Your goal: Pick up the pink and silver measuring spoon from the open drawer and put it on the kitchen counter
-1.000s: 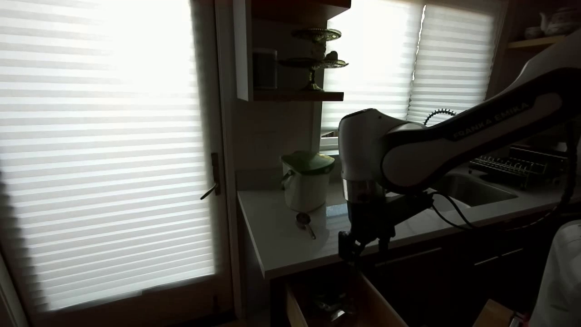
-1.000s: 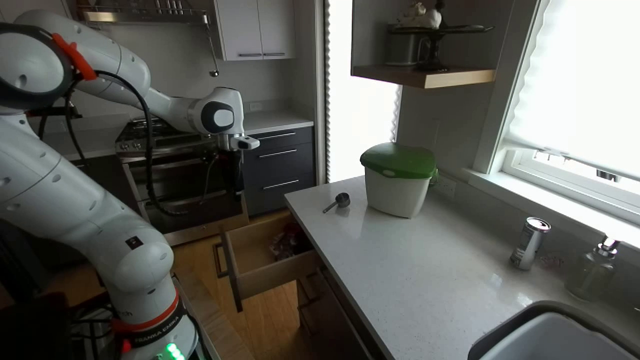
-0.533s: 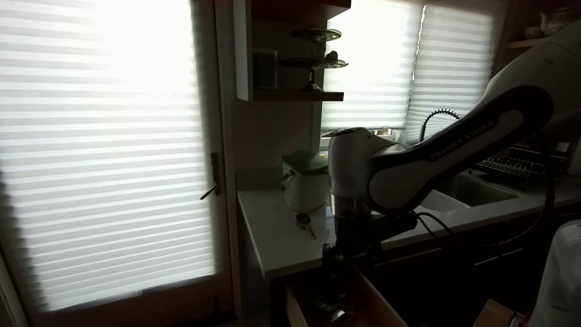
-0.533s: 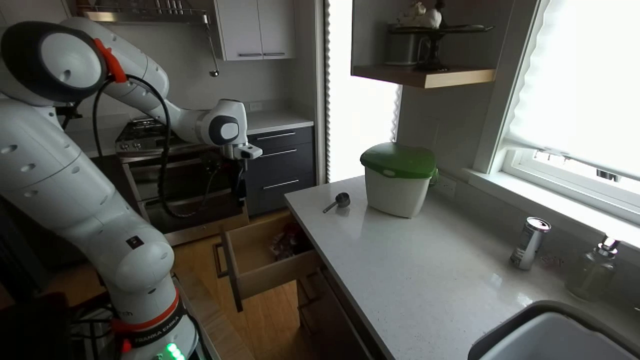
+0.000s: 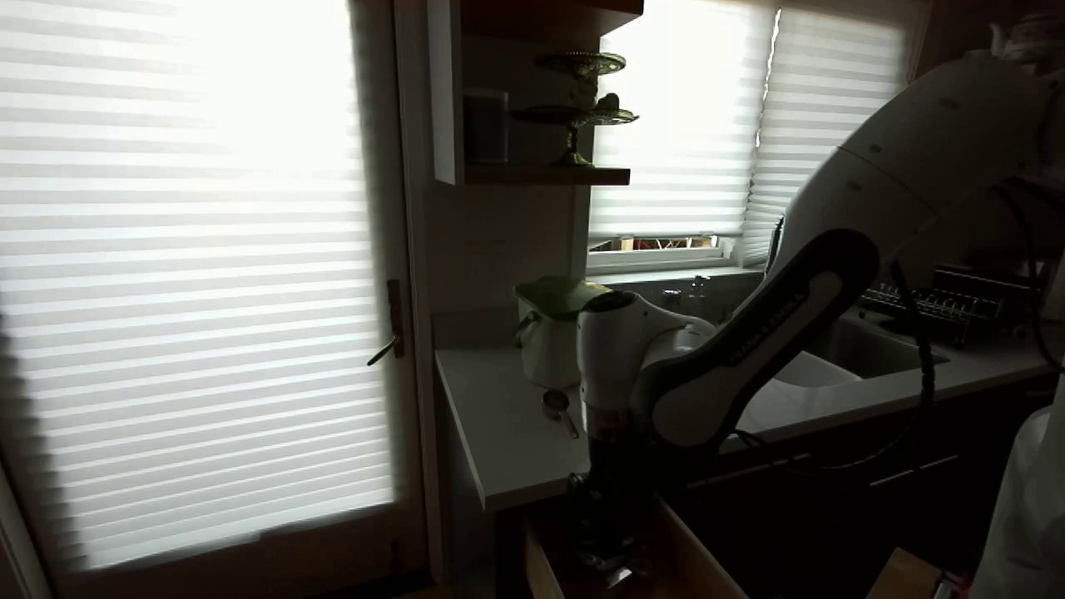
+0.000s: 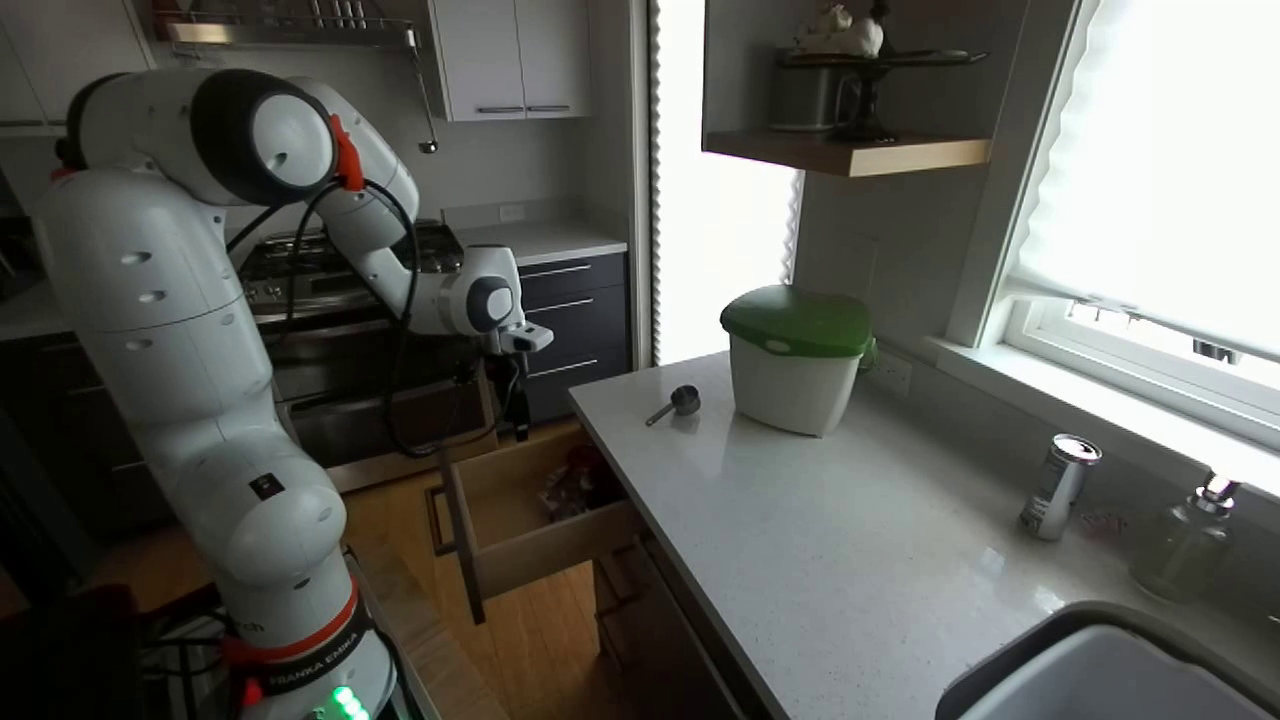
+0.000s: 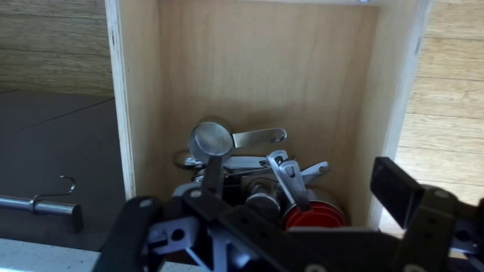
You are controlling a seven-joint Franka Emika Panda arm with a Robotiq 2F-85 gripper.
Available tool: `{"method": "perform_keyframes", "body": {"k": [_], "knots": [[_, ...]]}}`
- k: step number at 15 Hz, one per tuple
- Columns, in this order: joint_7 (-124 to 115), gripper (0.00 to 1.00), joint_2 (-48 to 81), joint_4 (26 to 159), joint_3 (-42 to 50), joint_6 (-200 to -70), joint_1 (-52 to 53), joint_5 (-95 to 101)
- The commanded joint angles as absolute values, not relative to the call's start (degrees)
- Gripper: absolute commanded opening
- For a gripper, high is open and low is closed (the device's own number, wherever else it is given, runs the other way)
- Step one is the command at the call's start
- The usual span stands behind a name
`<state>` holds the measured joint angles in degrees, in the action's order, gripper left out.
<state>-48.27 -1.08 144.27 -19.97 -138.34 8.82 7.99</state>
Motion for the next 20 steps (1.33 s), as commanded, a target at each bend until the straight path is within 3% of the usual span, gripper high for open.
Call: {"method": "perform_keyframes", "body": {"k": [1, 6, 20], "knots": [[-48.7, 1.0, 0.18, 143.71, -17.48, -138.23, 10.67, 9.09], [-49.02, 1.0, 1.58, 142.43, -17.11, -138.23, 10.73, 9.69], [-33.12, 1.0, 19.06, 138.36, -4.83, -163.26, 15.77, 13.53]]}}
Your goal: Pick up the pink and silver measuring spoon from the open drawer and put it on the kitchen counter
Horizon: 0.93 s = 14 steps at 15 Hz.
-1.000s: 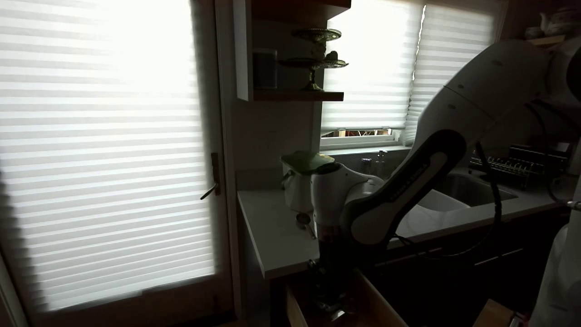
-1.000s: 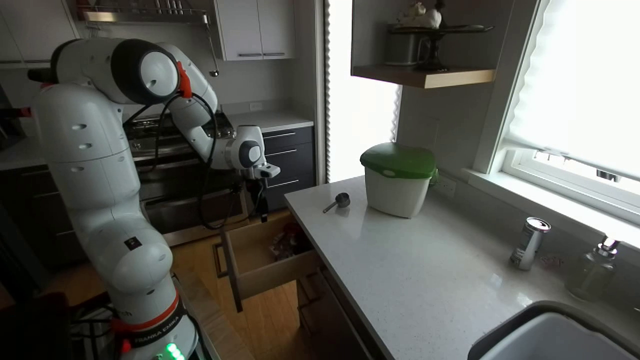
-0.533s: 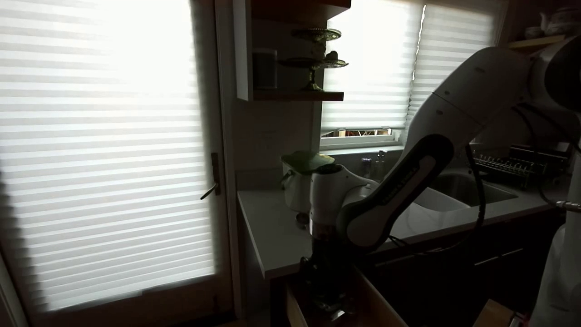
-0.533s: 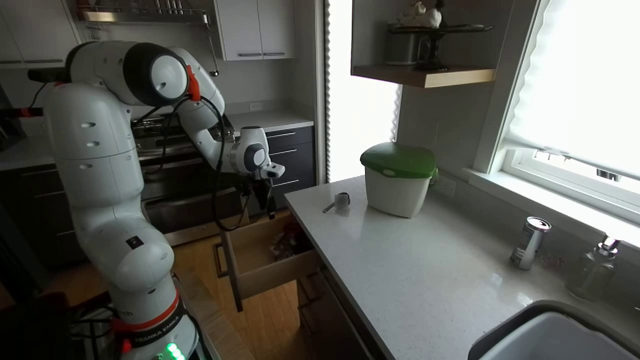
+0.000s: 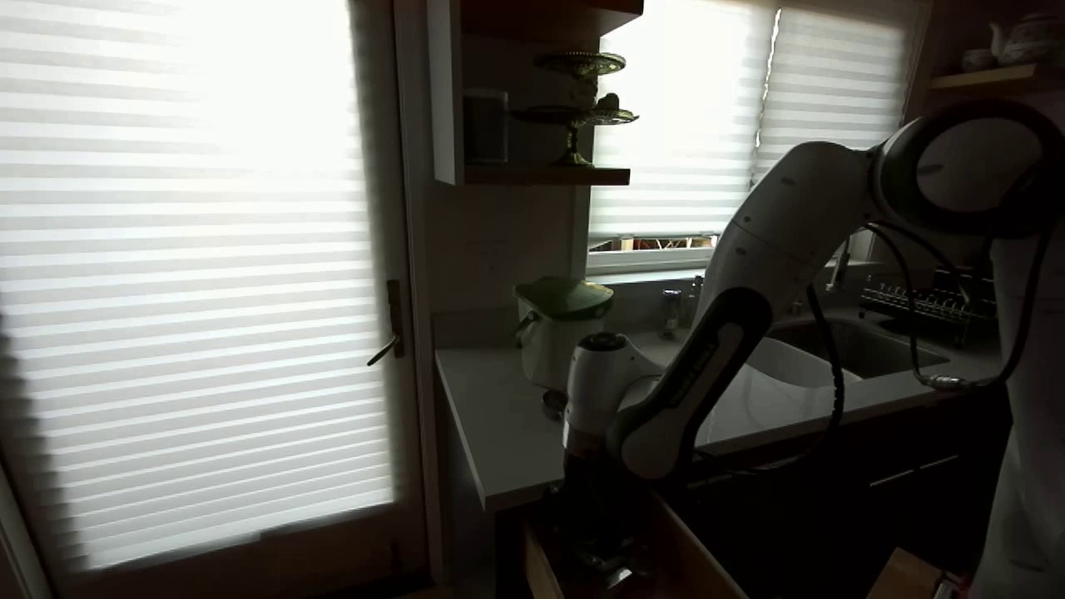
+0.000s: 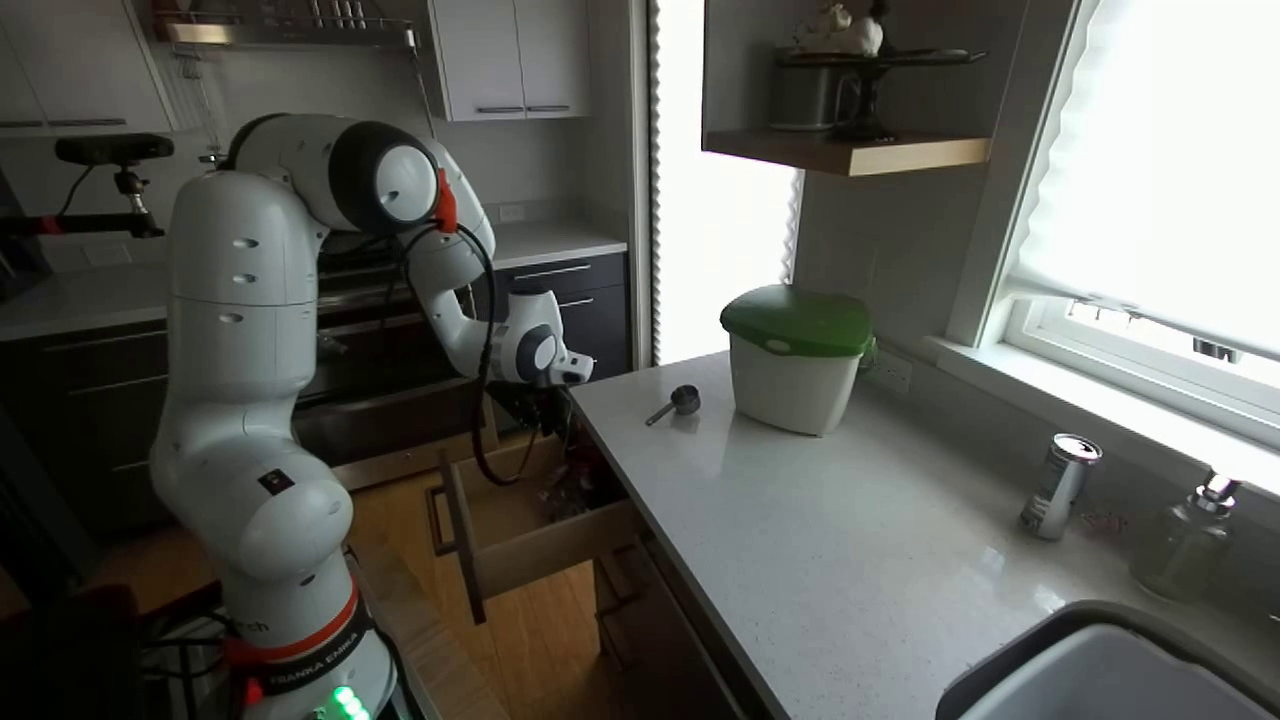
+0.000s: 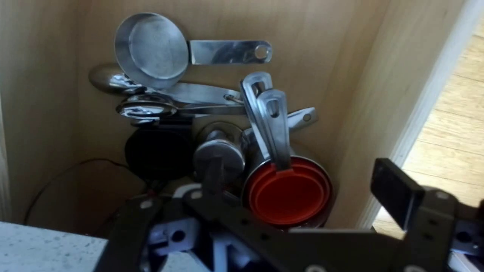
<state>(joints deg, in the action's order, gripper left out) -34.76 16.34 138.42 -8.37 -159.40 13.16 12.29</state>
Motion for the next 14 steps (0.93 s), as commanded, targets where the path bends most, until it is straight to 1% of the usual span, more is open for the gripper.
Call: {"method": "perform_keyframes", "body": {"k": [1, 5, 7, 12, 14], "knots": [[-32.82, 1.0, 19.53, 138.97, -3.56, -164.84, 16.68, 13.59], [-33.22, 1.0, 21.3, 140.95, 3.59, -171.7, 22.37, 15.12], [-35.16, 1.0, 21.73, 142.57, 5.6, -175.89, 23.64, 18.29], [-35.39, 1.0, 21.51, 146.9, 15.6, -184.21, 32.95, 21.97], [-34.38, 1.0, 22.09, 147.69, 17.63, -186.17, 35.64, 21.28]]}}
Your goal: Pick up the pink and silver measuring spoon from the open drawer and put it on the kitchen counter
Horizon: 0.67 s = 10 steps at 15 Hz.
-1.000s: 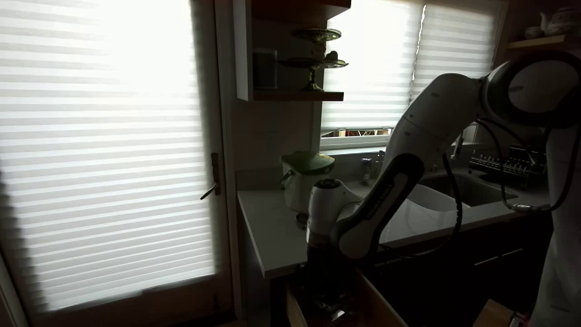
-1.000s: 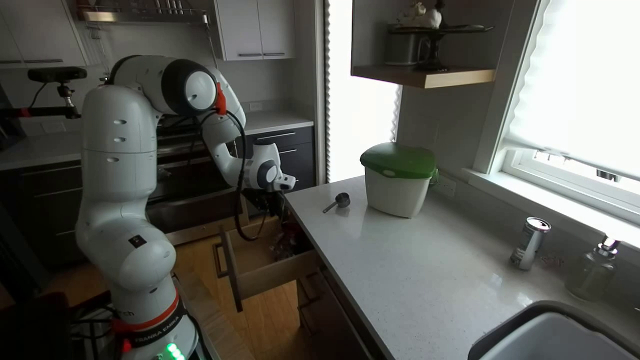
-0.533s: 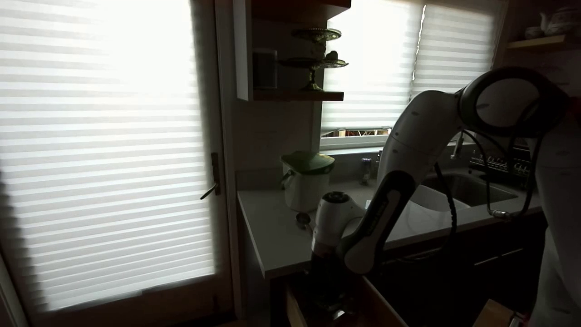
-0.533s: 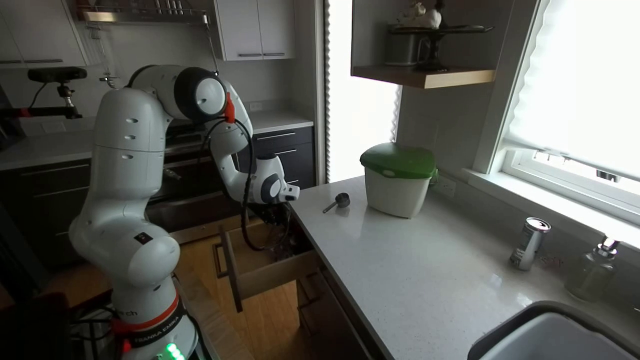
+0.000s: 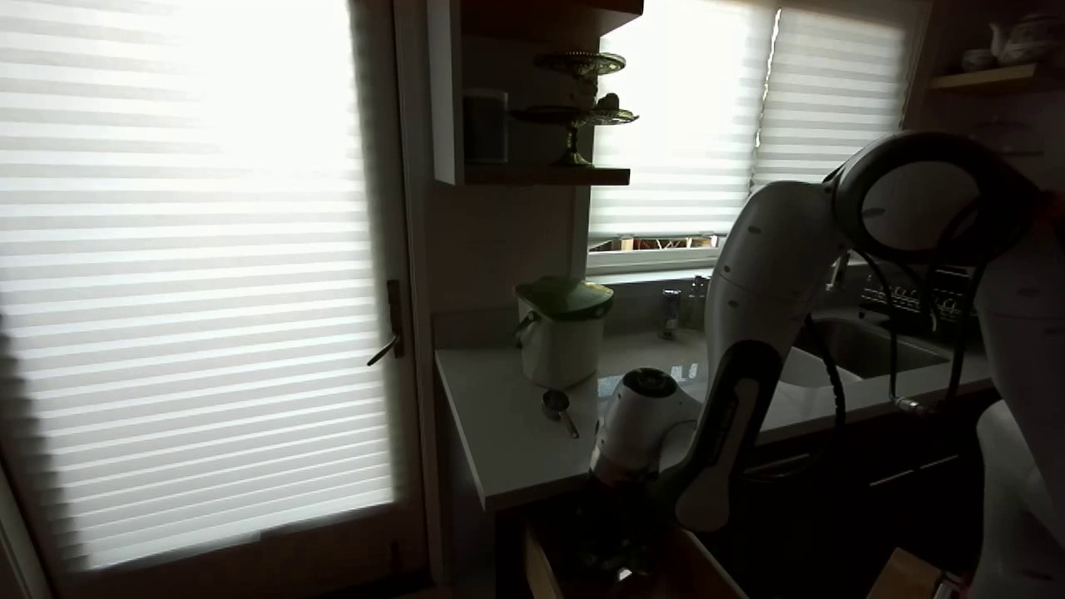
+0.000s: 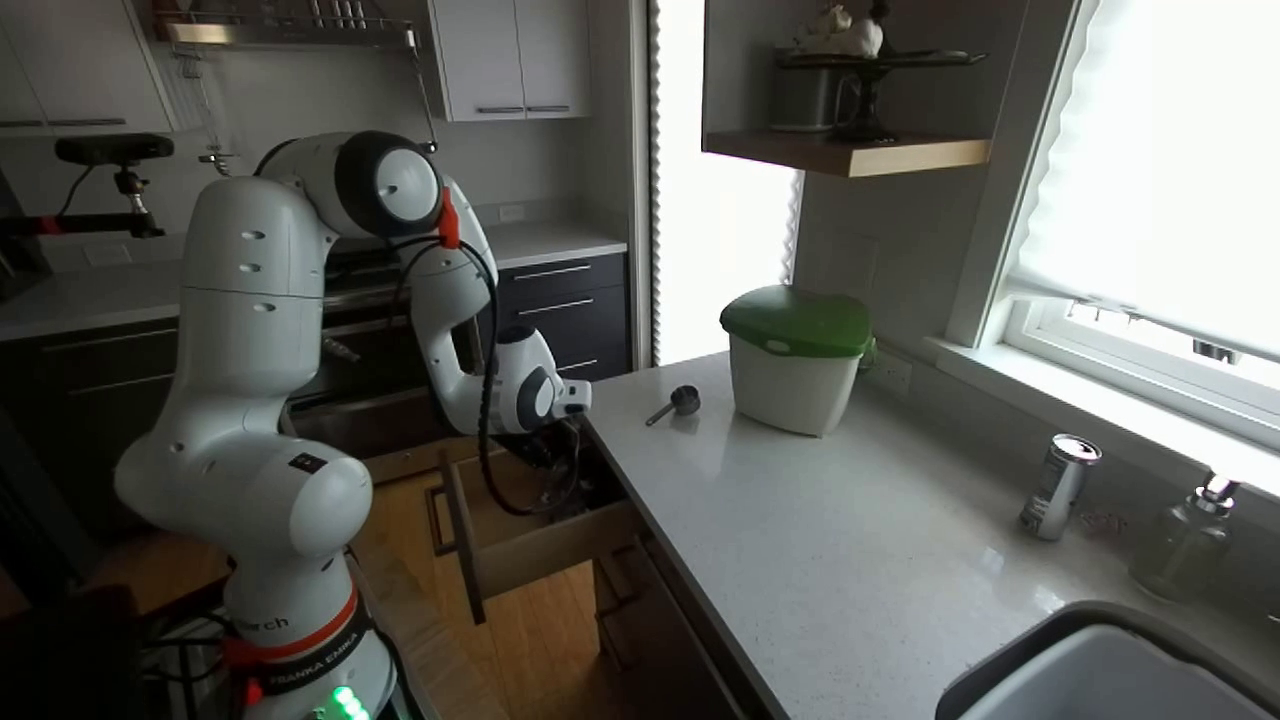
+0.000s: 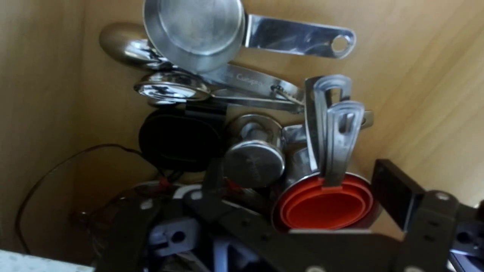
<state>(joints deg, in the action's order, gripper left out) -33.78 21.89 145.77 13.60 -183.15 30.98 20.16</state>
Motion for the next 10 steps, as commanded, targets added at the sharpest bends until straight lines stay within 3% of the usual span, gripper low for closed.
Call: {"method": "perform_keyframes", "body": {"k": [1, 10], "knots": [[-34.09, 1.0, 22.15, 148.13, 18.33, -186.97, 36.85, 20.99], [-34.17, 1.0, 22.51, 148.35, 22.56, -187.49, 44.41, 19.72]]}}
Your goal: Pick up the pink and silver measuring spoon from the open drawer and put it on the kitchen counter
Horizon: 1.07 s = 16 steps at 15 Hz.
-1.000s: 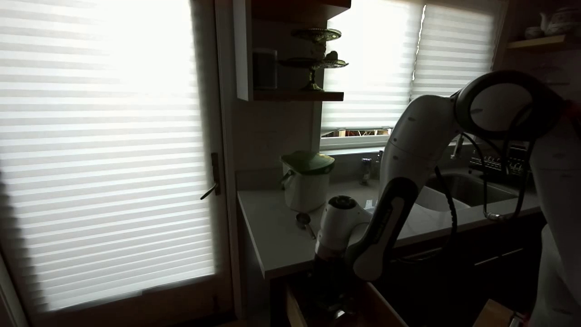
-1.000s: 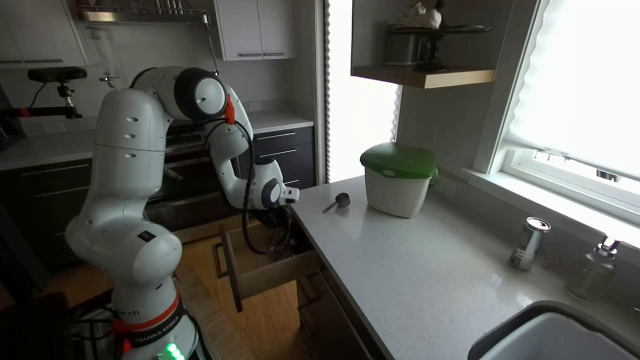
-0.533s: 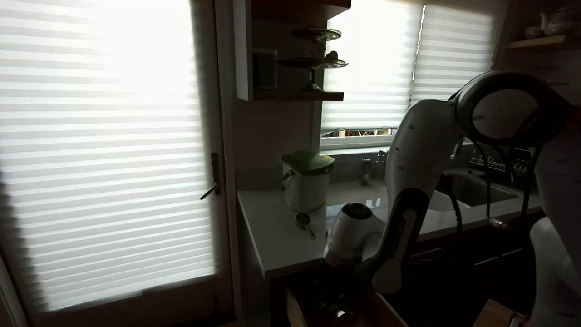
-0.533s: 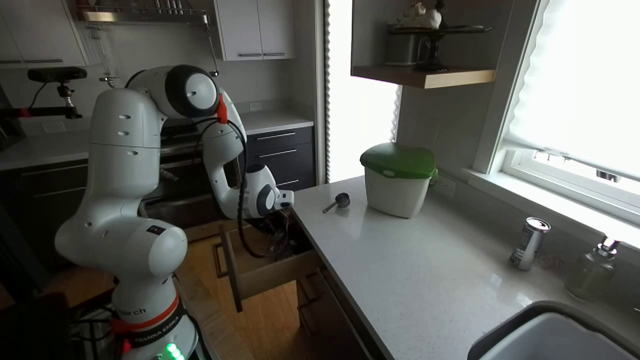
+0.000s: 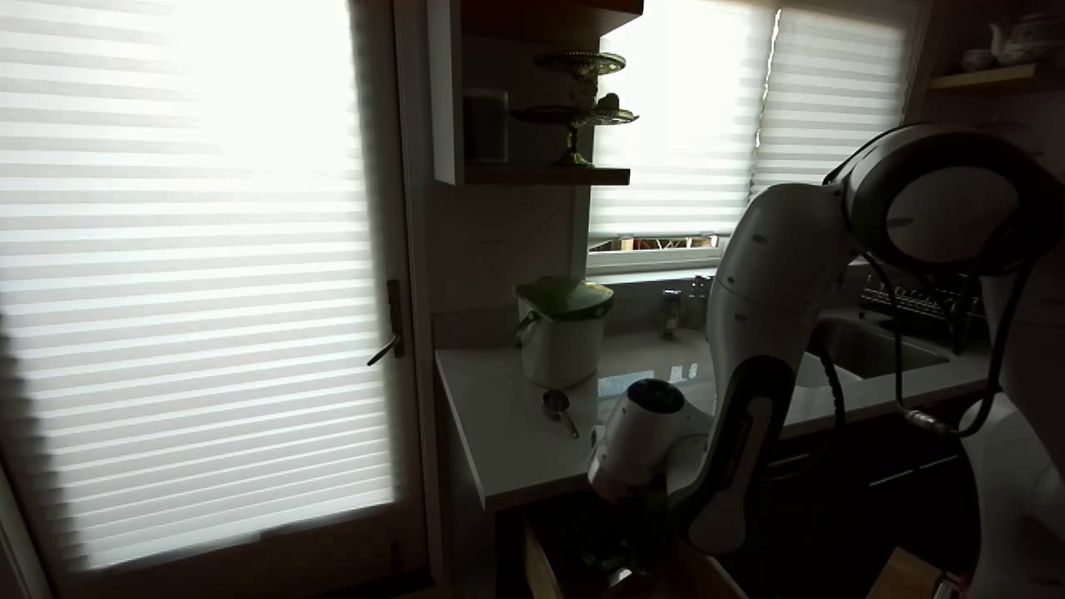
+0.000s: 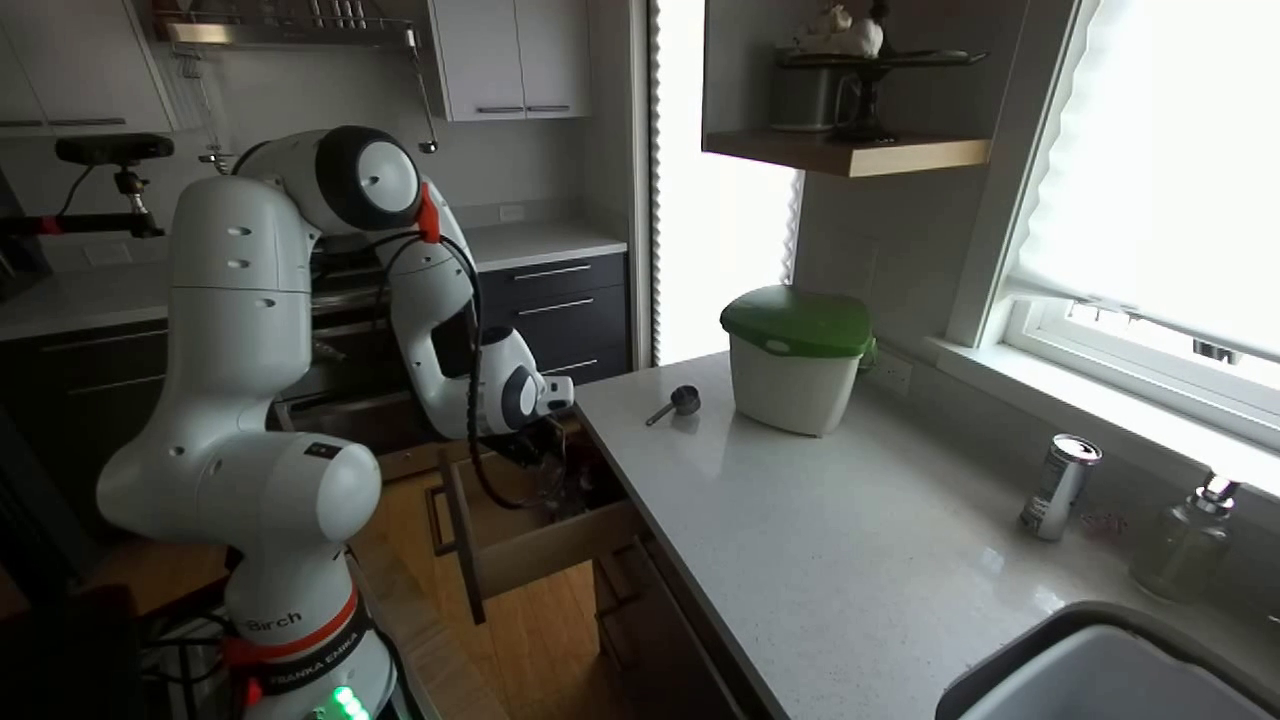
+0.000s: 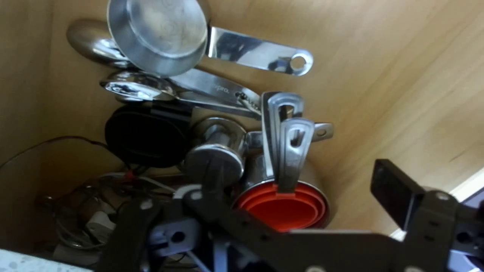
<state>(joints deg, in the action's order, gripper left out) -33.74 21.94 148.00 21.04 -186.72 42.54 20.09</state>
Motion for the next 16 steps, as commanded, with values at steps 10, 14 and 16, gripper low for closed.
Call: {"method": "perform_keyframes", "body": {"k": [10, 14, 16], "knots": [[-33.85, 0.51, 24.09, 146.98, 21.69, -187.77, 42.94, 19.93], [-33.68, 0.57, 25.12, 146.13, 20.72, -187.97, 42.26, 20.1], [-33.71, 0.54, 25.48, 145.87, 20.24, -187.96, 41.93, 20.07]]}}
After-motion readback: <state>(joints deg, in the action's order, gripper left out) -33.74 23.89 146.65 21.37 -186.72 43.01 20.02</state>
